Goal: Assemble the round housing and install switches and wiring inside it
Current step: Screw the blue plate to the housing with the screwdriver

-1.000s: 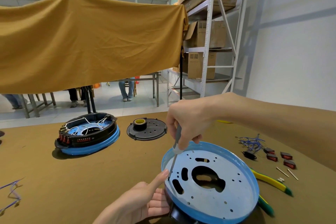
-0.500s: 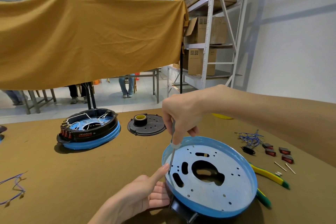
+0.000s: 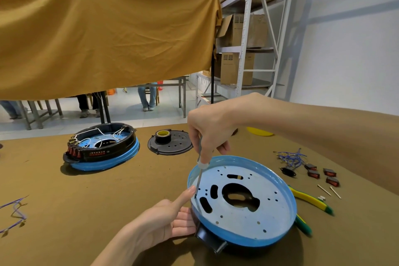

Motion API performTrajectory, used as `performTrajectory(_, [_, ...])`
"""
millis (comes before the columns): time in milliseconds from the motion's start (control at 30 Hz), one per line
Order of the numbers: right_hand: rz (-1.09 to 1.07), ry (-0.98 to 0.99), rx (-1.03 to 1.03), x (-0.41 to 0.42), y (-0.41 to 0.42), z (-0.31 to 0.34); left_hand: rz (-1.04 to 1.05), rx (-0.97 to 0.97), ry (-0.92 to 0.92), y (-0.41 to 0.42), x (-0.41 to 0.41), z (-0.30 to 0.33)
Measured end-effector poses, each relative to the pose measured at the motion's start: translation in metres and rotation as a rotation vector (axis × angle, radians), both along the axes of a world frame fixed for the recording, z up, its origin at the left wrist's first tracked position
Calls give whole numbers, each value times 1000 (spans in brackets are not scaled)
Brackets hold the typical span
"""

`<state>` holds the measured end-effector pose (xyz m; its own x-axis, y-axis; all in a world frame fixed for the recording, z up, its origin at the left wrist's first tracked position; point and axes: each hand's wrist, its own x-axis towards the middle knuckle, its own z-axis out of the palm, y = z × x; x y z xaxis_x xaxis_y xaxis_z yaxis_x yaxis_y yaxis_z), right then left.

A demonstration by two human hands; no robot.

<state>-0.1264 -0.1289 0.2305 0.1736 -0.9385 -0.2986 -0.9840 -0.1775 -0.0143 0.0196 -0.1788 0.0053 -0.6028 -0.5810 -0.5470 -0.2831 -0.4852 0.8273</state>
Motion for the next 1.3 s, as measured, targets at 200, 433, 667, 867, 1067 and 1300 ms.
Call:
performTrajectory(200, [-43,-63,-53,-18,8,5,77,-11,36,4,-2,-1])
performTrajectory(433, [-304,-527,-486,-99,49,-52,224,-179,208,13,-9,-3])
performTrajectory(667, [-721,-587,-780,-165,93,-161,348,-630,57,27,-28,-10])
performTrajectory(867, [-804,-427,-726,-184,118,-217,365,-710,107,28,-42,-15])
performTrajectory(1067, [-768,-368,-622,-186,128,-230,420,-722,116,20,-52,-17])
performTrajectory(1300, [-839,-417,-888,-211,135,-225,433,-750,152,11,-53,-25])
